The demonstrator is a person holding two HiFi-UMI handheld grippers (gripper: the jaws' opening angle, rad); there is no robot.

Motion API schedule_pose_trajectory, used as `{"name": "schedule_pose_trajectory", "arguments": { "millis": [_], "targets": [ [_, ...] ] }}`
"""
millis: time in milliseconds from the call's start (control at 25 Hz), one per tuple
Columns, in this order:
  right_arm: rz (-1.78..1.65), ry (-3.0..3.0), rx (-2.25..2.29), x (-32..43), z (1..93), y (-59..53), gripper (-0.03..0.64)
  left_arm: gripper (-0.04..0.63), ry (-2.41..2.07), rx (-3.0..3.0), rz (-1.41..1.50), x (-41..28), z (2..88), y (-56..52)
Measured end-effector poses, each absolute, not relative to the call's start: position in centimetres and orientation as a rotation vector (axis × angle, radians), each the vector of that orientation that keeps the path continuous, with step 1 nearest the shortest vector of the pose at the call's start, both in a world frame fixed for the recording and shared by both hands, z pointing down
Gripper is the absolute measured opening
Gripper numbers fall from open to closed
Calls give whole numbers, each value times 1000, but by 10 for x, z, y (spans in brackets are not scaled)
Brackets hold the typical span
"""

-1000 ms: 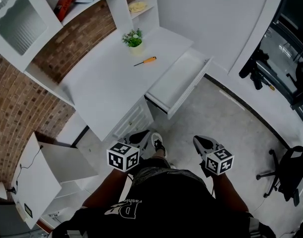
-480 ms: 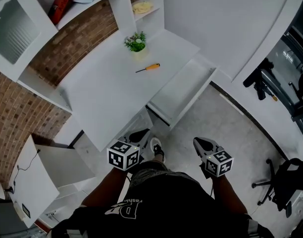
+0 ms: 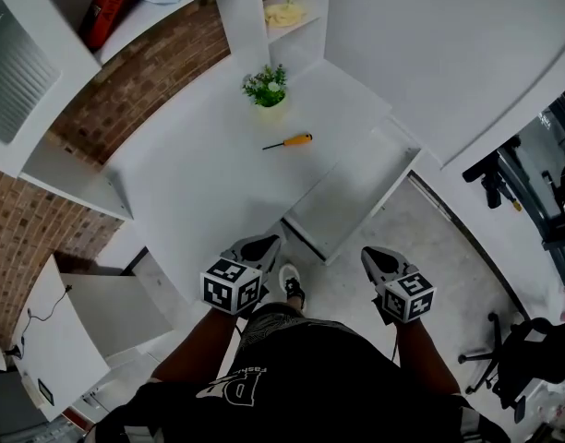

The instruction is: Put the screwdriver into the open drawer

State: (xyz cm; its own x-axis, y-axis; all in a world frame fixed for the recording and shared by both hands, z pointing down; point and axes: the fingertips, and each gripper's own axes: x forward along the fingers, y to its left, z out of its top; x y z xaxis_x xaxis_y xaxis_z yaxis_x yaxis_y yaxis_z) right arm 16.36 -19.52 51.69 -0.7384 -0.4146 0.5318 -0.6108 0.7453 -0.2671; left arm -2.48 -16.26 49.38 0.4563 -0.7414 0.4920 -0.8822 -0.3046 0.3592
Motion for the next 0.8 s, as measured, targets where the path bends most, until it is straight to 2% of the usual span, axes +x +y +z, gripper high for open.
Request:
{"name": "schedule_pose_trajectory", "arguments": {
  "millis": [800],
  "targets": [
    [239, -2401, 647, 46, 510, -354, 5, 17, -1396, 2090, 313, -121, 519, -251]
  ]
}}
